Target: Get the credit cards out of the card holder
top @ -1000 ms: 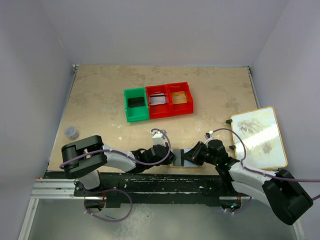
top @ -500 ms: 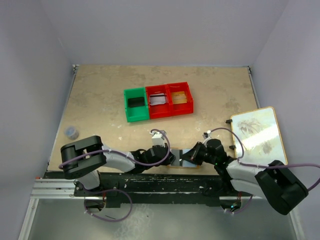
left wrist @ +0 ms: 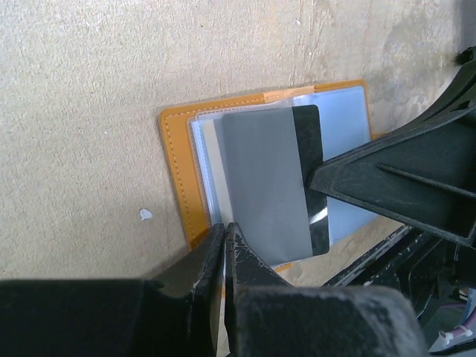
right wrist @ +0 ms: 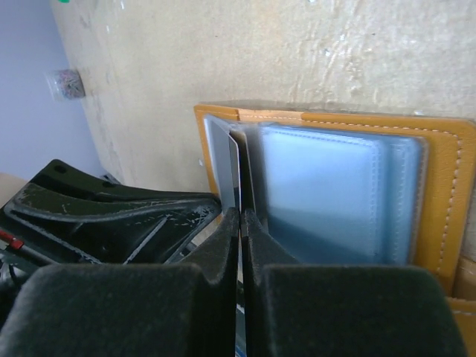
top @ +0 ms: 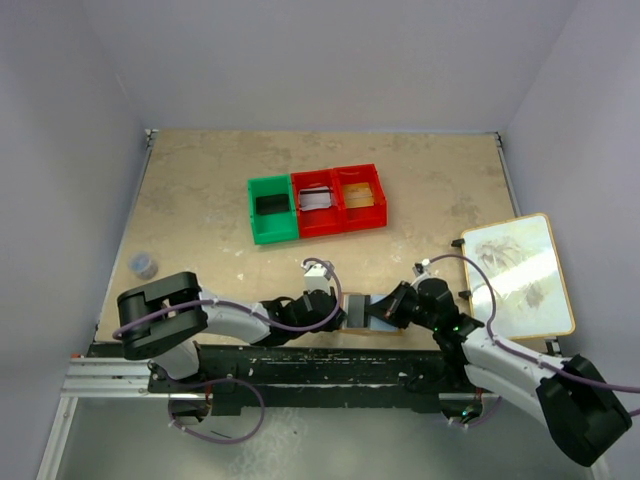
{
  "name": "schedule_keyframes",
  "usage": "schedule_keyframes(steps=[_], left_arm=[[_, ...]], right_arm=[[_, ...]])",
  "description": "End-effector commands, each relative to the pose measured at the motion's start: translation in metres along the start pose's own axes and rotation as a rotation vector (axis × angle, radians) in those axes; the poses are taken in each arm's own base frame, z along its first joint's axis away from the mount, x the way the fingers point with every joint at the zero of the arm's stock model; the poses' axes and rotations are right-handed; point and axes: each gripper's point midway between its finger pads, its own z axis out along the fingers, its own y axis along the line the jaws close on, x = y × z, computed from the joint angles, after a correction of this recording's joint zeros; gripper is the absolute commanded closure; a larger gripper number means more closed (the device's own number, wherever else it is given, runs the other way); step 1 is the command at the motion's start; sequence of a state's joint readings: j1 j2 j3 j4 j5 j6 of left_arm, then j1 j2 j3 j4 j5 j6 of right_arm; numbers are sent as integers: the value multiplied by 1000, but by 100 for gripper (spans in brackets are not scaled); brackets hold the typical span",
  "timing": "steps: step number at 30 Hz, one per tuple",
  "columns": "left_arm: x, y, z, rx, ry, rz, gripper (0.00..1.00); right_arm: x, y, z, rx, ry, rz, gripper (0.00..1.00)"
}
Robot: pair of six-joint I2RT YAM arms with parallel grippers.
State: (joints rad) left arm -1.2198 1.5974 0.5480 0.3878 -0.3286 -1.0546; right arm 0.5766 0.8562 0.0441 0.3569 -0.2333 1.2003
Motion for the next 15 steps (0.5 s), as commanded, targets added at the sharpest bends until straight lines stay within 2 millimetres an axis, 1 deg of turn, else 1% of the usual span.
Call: schedule_keyframes(steps=[1, 4, 8, 15], left_arm=[[6, 1, 3, -13, 29, 57, 99], [10, 2, 5, -16, 42, 63, 100], [15, 10, 7, -37, 54, 57, 100], [21, 15, 8, -51, 71, 63, 100]], right_arm=[[2, 1, 0, -17, 9, 4, 100], [3, 4, 2, -14, 29, -11, 98], [6, 15, 3, -73, 50, -17, 96], [6, 20, 6, -90, 61, -16, 91]])
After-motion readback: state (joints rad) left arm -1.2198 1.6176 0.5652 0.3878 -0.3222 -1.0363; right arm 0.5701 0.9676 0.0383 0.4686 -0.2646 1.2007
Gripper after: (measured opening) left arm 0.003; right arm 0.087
